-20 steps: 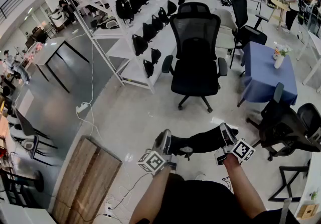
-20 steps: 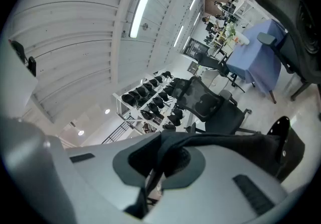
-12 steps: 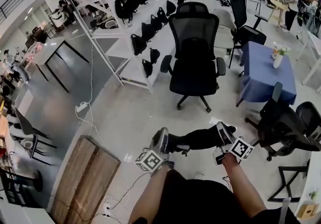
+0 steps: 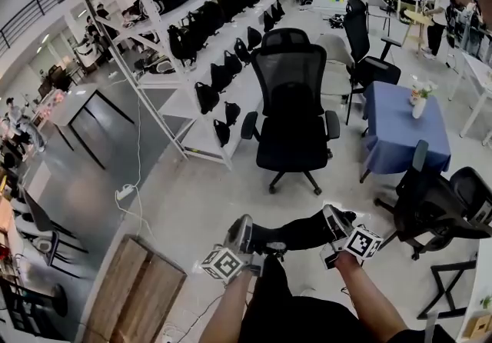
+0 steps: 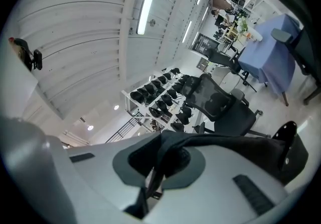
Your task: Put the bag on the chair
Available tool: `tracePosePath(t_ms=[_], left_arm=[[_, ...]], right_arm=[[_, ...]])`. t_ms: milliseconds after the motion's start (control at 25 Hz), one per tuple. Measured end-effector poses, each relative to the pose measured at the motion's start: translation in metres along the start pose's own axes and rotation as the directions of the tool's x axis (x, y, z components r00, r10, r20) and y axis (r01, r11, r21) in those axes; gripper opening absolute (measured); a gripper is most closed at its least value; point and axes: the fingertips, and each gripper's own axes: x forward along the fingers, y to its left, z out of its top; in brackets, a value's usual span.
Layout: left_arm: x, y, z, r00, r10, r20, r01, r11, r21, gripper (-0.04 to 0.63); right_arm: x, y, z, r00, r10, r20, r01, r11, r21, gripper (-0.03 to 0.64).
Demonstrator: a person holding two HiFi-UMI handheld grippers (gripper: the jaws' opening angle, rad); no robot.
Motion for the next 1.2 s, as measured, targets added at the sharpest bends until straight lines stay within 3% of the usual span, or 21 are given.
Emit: tracePosePath(t_ms=[280, 360, 480, 840, 1040, 1200], left_arm=[[0.036, 0.017, 0.006, 0.999, -0.011, -0.040, 0.011, 1.000, -0.006, 0.014], [0.051, 0.022, 0.009, 0.998, -0.017, -0.064, 0.018, 1.000, 0.025, 0.014], [0.075, 0.028, 0.012, 0.994, -0.030, -0.100, 0.037, 0.997, 0.073, 0.014], [0.160, 0.066, 0.047, 0.989, -0.055, -0.137, 0.063, 0.996, 0.059, 0.014], [0.212, 0.093, 0.077, 0.984, -0.075, -0.159, 0.085, 0.995, 0.052, 0.014], [0.256, 0.111, 0.099, 0.976, -0.109, -0.188, 0.120, 0.991, 0.050, 0.015]], right_arm=[[0.032, -0.014, 0.017, 0.999, -0.040, -0.010, 0.040, 0.999, -0.024, 0.008], [0.044, -0.014, 0.025, 0.999, -0.038, -0.007, 0.037, 0.998, -0.040, 0.008], [0.065, -0.024, 0.031, 0.999, -0.037, 0.015, 0.037, 0.999, 0.031, 0.008], [0.140, -0.054, 0.061, 0.999, -0.046, 0.019, 0.046, 0.998, 0.032, 0.008], [0.196, -0.058, 0.085, 0.999, -0.025, 0.039, 0.026, 0.999, -0.021, 0.008], [0.237, -0.069, 0.104, 0.996, -0.060, 0.064, 0.062, 0.998, -0.015, 0.008]])
